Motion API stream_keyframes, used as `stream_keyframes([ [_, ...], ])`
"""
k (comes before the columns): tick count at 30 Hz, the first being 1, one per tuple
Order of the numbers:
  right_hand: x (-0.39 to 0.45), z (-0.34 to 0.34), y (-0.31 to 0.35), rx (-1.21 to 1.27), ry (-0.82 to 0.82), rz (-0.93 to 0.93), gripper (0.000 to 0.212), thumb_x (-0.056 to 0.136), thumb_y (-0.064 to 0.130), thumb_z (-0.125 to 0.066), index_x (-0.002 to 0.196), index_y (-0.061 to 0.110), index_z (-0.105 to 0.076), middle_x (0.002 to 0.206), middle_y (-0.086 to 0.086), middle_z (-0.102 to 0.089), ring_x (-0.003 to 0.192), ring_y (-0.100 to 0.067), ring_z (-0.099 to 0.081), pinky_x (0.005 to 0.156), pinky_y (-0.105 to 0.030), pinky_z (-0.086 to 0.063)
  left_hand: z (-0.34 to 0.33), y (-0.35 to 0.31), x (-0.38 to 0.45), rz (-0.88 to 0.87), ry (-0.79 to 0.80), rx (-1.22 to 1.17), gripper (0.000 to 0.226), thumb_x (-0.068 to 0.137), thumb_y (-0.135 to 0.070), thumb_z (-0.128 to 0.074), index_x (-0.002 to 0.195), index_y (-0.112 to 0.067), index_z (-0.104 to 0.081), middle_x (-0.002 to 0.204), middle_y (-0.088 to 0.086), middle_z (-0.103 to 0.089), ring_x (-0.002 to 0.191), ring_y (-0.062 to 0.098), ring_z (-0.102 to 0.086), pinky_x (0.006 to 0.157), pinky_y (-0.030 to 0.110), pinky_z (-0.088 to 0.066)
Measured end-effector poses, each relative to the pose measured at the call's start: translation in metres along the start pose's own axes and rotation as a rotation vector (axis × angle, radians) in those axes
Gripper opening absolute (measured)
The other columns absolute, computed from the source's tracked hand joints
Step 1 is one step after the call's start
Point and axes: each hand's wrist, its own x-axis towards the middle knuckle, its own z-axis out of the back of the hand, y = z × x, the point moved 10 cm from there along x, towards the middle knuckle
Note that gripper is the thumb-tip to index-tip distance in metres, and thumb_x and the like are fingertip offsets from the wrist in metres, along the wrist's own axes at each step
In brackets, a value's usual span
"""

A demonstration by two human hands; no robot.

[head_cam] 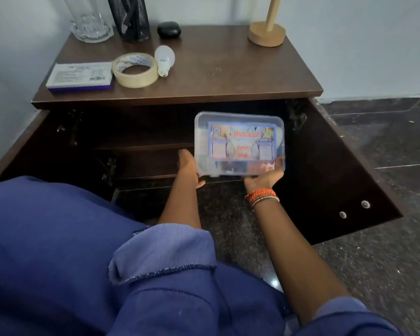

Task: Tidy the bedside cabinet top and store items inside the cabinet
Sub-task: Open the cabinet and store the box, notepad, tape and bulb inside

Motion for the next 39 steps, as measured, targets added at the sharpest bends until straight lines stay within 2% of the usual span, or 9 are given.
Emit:
stream_keyframes([
  [2, 0.004, 0.002, -0.005, -0.062, -0.068, -0.041, 0.055, 0.091, 0.057, -0.040, 0.135, 0.026, -0.051, 0.132, -0.011, -0.056, 0.118, -0.035, -0.054, 0.100, -0.060, -0.040, -0.007, -0.004, 0.001, -0.027, 0.056, 0.026, 0.049, 0.095, -0.043, -0.025, 0.102, -0.009, -0.061, 0.106, 0.009, -0.061, 0.078, 0.021, -0.054, 0.080, 0.037, -0.045],
  [4, 0.011, -0.003, -0.005, -0.097, -0.079, -0.069, 0.054, 0.091, 0.052, -0.045, 0.136, 0.023, -0.049, 0.135, -0.012, -0.054, 0.120, -0.036, -0.051, 0.102, -0.061, -0.037, -0.010, -0.014, 0.008, -0.072, 0.052, -0.025, 0.046, 0.093, -0.043, -0.034, 0.117, -0.012, -0.058, 0.102, 0.009, -0.061, 0.084, 0.020, -0.056, 0.078, 0.038, -0.047],
  [12, 0.037, -0.031, 0.024, -0.351, -0.139, -0.071, 0.055, 0.087, 0.035, -0.063, 0.135, 0.014, -0.045, 0.126, -0.015, -0.058, 0.113, -0.034, -0.056, 0.083, -0.049, -0.053, -0.030, -0.039, 0.014, -0.252, 0.090, 0.065, 0.029, 0.096, -0.018, -0.047, 0.123, -0.019, -0.054, 0.092, 0.001, -0.060, 0.082, 0.014, -0.056, 0.077, 0.026, -0.050],
  [16, 0.043, -0.035, 0.028, -0.680, -0.153, -0.042, 0.069, 0.084, 0.027, -0.068, 0.142, 0.010, -0.034, 0.131, -0.010, -0.053, 0.120, -0.028, -0.052, 0.087, -0.036, -0.050, -0.050, -0.036, 0.014, -0.249, 0.186, 0.038, 0.036, 0.095, -0.010, -0.046, 0.128, -0.022, -0.052, 0.126, 0.004, -0.058, 0.111, 0.015, -0.054, 0.086, 0.027, -0.046],
  [18, 0.034, -0.034, 0.033, -0.986, -0.228, 0.117, 0.093, 0.081, 0.024, -0.071, 0.150, 0.009, -0.010, 0.148, -0.018, -0.034, 0.135, -0.033, -0.037, 0.107, -0.038, -0.038, -0.053, -0.036, 0.017, -0.261, 0.181, 0.020, 0.037, 0.093, -0.004, -0.044, 0.125, -0.021, -0.054, 0.132, 0.010, -0.055, 0.123, 0.022, -0.051, 0.084, 0.027, -0.047],
  [20, 0.016, -0.058, 0.031, -1.385, -0.126, 0.383, 0.095, 0.085, 0.017, -0.067, 0.152, 0.016, 0.000, 0.157, -0.022, -0.004, 0.145, -0.035, -0.010, 0.116, -0.041, -0.020, -0.056, -0.037, 0.018, -0.278, 0.176, 0.004, 0.039, 0.092, -0.002, -0.043, 0.124, -0.020, -0.056, 0.133, 0.013, -0.054, 0.127, 0.025, -0.048, 0.086, 0.028, -0.048],
  [24, 0.002, -0.104, 0.006, -2.159, 0.157, 0.945, 0.065, 0.089, 0.011, -0.056, 0.146, 0.027, -0.031, 0.159, -0.014, -0.008, 0.147, -0.034, 0.000, 0.115, -0.054, -0.003, -0.055, -0.043, 0.015, -0.311, 0.178, 0.026, 0.041, 0.093, -0.002, -0.043, 0.128, -0.019, -0.052, 0.131, 0.008, -0.053, 0.124, 0.023, -0.049, 0.094, 0.032, -0.047],
  [31, 0.027, -0.122, 0.005, -2.228, 0.358, 1.067, 0.057, 0.088, 0.007, -0.054, 0.142, 0.023, -0.042, 0.148, -0.011, -0.041, 0.140, -0.031, -0.031, 0.115, -0.049, -0.020, -0.051, -0.057, 0.013, -0.403, 0.180, 0.045, 0.052, 0.092, 0.005, -0.044, 0.139, -0.015, -0.040, 0.129, 0.002, -0.050, 0.098, 0.008, -0.050, 0.093, 0.032, -0.042],
  [39, 0.048, -0.130, 0.006, -2.285, 0.320, 1.093, 0.052, 0.091, 0.012, -0.050, 0.140, 0.024, -0.043, 0.144, -0.011, -0.045, 0.138, -0.031, -0.034, 0.114, -0.049, -0.024, -0.057, -0.062, 0.006, -0.443, 0.215, 0.158, 0.055, 0.089, 0.006, -0.047, 0.140, -0.014, -0.039, 0.143, 0.006, -0.045, 0.130, 0.022, -0.043, 0.111, 0.043, -0.035],
])
